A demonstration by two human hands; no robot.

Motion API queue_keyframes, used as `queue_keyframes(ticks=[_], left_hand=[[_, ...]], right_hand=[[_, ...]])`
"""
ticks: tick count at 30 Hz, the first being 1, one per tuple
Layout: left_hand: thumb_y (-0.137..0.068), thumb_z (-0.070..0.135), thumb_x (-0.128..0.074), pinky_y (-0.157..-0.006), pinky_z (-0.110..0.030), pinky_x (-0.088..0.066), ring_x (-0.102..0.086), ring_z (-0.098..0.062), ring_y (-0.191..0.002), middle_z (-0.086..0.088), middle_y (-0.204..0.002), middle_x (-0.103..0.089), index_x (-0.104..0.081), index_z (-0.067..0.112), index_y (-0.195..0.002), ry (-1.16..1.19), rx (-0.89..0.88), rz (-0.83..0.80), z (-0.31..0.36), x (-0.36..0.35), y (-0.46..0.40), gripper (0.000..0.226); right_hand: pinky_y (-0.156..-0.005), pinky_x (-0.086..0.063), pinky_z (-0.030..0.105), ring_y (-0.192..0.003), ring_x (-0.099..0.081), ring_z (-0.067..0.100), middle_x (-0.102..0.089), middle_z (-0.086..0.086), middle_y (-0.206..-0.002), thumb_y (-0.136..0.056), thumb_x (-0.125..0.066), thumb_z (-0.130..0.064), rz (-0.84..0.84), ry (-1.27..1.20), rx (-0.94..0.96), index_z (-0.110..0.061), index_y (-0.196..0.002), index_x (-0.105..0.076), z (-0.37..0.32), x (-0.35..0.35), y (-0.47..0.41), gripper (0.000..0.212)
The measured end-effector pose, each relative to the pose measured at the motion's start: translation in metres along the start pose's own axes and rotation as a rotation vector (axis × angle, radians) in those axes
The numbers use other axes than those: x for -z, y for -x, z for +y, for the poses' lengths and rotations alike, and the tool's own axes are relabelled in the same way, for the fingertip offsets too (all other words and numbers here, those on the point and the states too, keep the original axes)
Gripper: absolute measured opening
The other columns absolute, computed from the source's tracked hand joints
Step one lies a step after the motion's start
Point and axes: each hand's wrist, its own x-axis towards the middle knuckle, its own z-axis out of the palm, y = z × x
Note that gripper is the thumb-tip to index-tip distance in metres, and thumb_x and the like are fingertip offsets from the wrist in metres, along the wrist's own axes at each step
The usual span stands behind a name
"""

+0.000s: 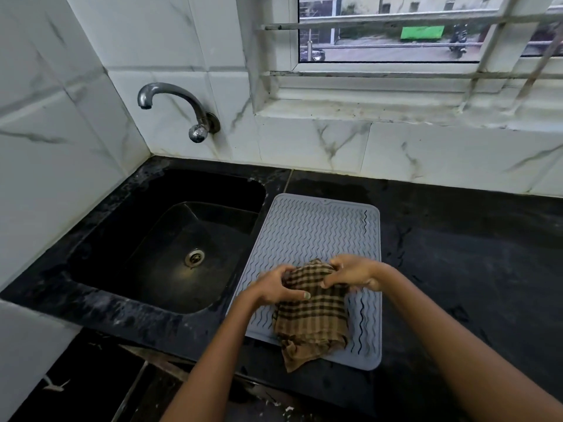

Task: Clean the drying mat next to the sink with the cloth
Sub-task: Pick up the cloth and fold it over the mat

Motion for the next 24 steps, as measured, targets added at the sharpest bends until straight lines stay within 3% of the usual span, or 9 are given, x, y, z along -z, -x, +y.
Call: queue_keyframes(ticks=[2,4,7,12,14,17,21,23,24], left_hand=[[-0.073,0.033,-0.08,-0.101,-0.044,-0.048,-0.062,-0.022,-0.109,-0.004,-0.114,-0.068,-0.065,0.014,-0.114,0.072,-0.042,-0.062,0.007,0.011,0.002,0.048],[-0.071,0.036,-0.081,-0.099,-0.05,-0.048,-0.067,-0.021,-0.095,0.002,-0.089,-0.073,-0.072,0.023,-0.086,0.157,-0.145,0.074,0.014,0.024,0.004,0.021],[-0.056,0.065,-0.075,-0.101,-0.061,-0.038,-0.066,-0.014,-0.087,0.012,-0.077,-0.071,-0.068,0.03,-0.072,0.127,-0.301,0.374,0.018,0.042,0.008,0.039],[-0.075,0.048,-0.073,-0.098,-0.043,-0.042,-0.06,-0.008,-0.091,0.016,-0.077,-0.066,-0.063,0.038,-0.072,-0.081,-0.346,0.516,0.019,0.037,0.015,0.015],[-0.082,0.04,-0.07,-0.101,-0.038,-0.042,-0.063,-0.007,-0.087,0.013,-0.081,-0.07,-0.064,0.033,-0.077,-0.235,-0.216,0.379,0.015,0.026,0.015,0.011],[-0.091,0.039,-0.061,-0.1,-0.031,-0.039,-0.063,-0.018,-0.107,-0.001,-0.112,-0.07,-0.062,0.025,-0.104,-0.334,-0.031,0.214,0.01,0.009,0.01,0.019],[-0.093,0.033,-0.057,-0.104,-0.036,-0.032,-0.054,-0.022,-0.12,0.0,-0.126,-0.062,-0.042,0.023,-0.135,-0.494,-0.072,0.626,0.014,-0.015,0.001,0.045],[-0.09,0.03,-0.059,-0.111,-0.035,-0.027,-0.046,-0.02,-0.126,0.001,-0.132,-0.055,-0.038,0.022,-0.14,-0.533,-0.218,0.756,0.015,-0.024,-0.003,0.054],[-0.089,0.03,-0.059,-0.114,-0.036,-0.024,-0.041,-0.019,-0.13,0.001,-0.136,-0.05,-0.035,0.021,-0.142,-0.544,-0.291,0.706,0.014,-0.028,-0.007,0.059]], right_hand=[[-0.067,-0.046,0.019,-0.081,-0.057,0.013,-0.059,0.003,-0.088,-0.084,-0.065,-0.009,0.021,-0.083,0.134,-0.009,-0.084,-0.055,-0.012,0.009,0.011,0.01],[-0.073,-0.048,0.023,-0.084,-0.059,0.015,-0.061,0.005,-0.089,-0.082,-0.065,0.0,0.081,-0.29,0.229,-0.011,-0.082,-0.053,-0.021,0.016,0.017,0.016],[-0.069,-0.051,0.025,-0.085,-0.064,0.015,-0.068,0.003,-0.088,-0.078,-0.068,0.005,0.223,-0.489,0.359,-0.013,-0.08,-0.054,-0.031,0.027,0.024,0.023],[-0.073,-0.05,0.022,-0.08,-0.063,0.013,-0.065,0.003,-0.081,-0.076,-0.068,0.008,0.243,-0.383,0.417,-0.01,-0.08,-0.054,-0.023,0.03,0.028,0.023],[-0.07,-0.046,0.022,-0.077,-0.055,0.012,-0.058,0.003,-0.084,-0.08,-0.065,0.004,0.169,-0.169,0.275,-0.007,-0.086,-0.052,-0.007,0.023,0.022,0.018],[-0.056,-0.046,0.023,-0.072,-0.052,0.014,-0.054,0.007,-0.097,-0.087,-0.06,-0.004,0.068,-0.105,0.045,-0.008,-0.102,-0.046,0.016,0.007,0.006,0.021],[-0.081,-0.048,0.032,-0.101,-0.056,0.021,-0.054,0.002,-0.112,-0.092,-0.052,-0.004,0.484,-0.256,0.076,-0.019,-0.119,-0.042,0.021,-0.007,-0.013,0.033],[-0.085,-0.048,0.036,-0.103,-0.056,0.022,-0.053,0.0,-0.122,-0.091,-0.047,0.0,0.763,-0.046,0.108,-0.017,-0.129,-0.042,0.015,-0.013,-0.015,0.042],[-0.088,-0.046,0.035,-0.106,-0.054,0.02,-0.051,0.001,-0.129,-0.091,-0.045,-0.002,0.855,0.086,0.148,-0.015,-0.132,-0.042,0.016,-0.017,-0.016,0.043]])
